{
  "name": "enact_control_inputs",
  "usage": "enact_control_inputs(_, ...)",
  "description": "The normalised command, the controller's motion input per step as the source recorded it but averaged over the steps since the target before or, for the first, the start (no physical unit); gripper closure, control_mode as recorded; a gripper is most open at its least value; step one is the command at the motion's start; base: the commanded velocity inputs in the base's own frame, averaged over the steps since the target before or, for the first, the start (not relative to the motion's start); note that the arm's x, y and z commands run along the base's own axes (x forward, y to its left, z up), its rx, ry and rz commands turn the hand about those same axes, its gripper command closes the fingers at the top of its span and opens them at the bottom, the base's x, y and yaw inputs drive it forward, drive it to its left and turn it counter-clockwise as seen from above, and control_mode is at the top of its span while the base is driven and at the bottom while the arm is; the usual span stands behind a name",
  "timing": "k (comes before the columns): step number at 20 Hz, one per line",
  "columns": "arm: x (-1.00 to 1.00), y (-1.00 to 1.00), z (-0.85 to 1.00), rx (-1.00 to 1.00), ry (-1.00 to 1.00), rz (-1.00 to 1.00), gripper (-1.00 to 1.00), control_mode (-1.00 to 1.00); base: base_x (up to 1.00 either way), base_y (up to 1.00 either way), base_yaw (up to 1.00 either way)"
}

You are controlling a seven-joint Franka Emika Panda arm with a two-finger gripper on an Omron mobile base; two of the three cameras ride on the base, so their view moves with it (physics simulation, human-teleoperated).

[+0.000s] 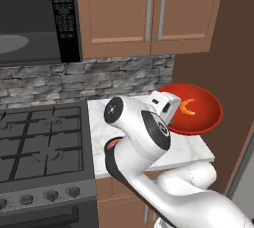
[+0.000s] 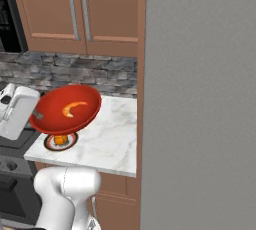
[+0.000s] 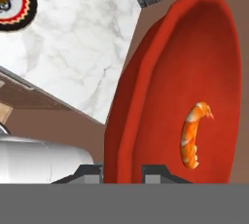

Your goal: Remove the orange from the bowl and place it on the small plate. Then place the bowl with only the shrimp in the microwave, close the door, and press the start button to microwave the shrimp.

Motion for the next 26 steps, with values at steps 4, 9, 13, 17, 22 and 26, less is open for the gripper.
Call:
enact_control_inputs(4,-0.03,0.00,-0.07,0.00,0.03,0.00,1.00,-1.00,0.00,0.00,0.00)
enact_control_inputs(9,-0.09,0.00,-0.01,0.00,0.00,0.00,1.00,1.00,-0.76,0.37,0.01)
enact_control_inputs(13,0.00,0.00,0.00,0.00,0.00,0.00,1.00,1.00,-0.83,0.99,0.00)
enact_control_inputs(17,0.00,0.00,0.00,0.00,0.00,0.00,1.00,1.00,-0.24,1.00,0.00)
enact_control_inputs(22,0.00,0.00,0.00,0.00,0.00,0.00,1.00,1.00,0.18,1.00,0.00)
enact_control_inputs(26,0.00,0.00,0.00,0.00,0.00,0.00,1.00,1.00,0.57,0.07,-0.02)
